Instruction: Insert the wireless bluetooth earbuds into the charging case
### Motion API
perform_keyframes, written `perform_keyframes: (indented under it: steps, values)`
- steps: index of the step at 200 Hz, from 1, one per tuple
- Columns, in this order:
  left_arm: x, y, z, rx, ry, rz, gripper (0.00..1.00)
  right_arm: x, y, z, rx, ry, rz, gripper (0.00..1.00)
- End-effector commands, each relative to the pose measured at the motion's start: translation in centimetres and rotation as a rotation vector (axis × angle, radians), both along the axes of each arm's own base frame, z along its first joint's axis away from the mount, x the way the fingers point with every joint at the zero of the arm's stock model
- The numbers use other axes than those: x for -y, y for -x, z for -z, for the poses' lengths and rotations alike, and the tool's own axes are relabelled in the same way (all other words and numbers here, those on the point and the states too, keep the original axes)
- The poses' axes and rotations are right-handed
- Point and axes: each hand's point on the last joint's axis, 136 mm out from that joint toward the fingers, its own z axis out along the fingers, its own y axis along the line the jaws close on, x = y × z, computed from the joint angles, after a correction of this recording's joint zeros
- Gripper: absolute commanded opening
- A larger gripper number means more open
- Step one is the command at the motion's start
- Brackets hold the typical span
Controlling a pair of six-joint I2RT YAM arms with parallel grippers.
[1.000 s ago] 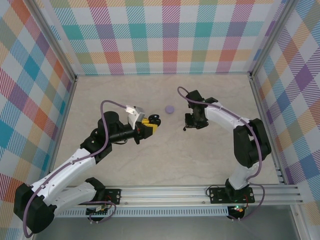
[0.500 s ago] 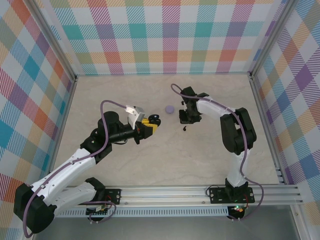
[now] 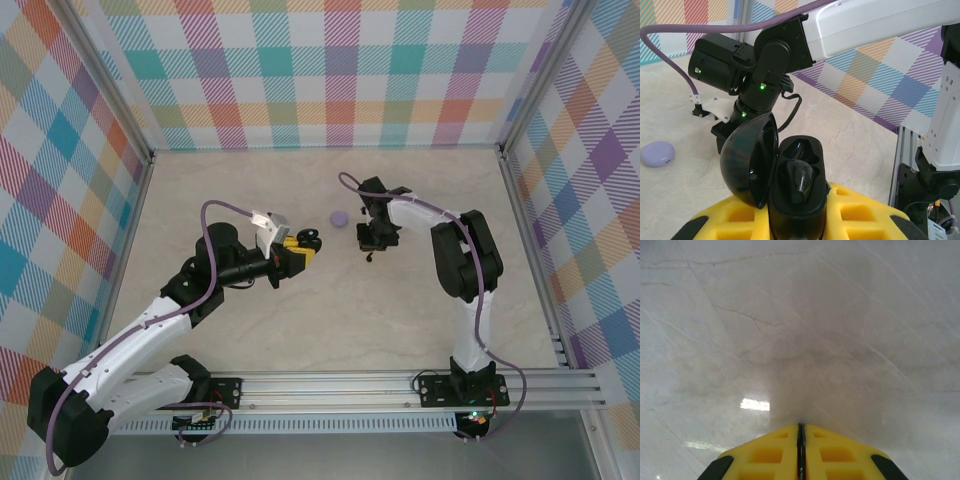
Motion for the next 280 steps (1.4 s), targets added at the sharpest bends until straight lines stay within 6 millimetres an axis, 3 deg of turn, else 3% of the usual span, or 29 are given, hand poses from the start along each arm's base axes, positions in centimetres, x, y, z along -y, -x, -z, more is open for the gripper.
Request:
perform_keyframes:
  steps: [1, 85, 160, 253, 280]
  values:
    - [0.3, 0.7, -0.8, 0.014, 0.022, 0.021, 0.05, 1.3, 0.8, 0.0, -0.032, 0.055, -0.008, 0.13]
    - [0.4, 0.7, -0.9, 0.016, 0.028, 0.024, 0.05, 3.5, 4.1, 0.0, -0.101, 0.122, 0.001, 0.14]
    - [0.5, 0.6, -0.9, 0.017, 0.032, 0.025, 0.05, 2.1, 6.3, -0.4, -0.141, 0.045, -0.047, 0.15]
    - [0.4, 0.6, -0.8, 0.01, 0.032, 0.022, 0.05, 1.1, 5.9, -1.5, -0.101, -0.001, -0.076, 0.17]
    - [0.4, 0.6, -0.8, 0.011, 0.032, 0.022, 0.05, 0.6, 5.8, -2.7, -0.065, -0.037, -0.083, 0.18]
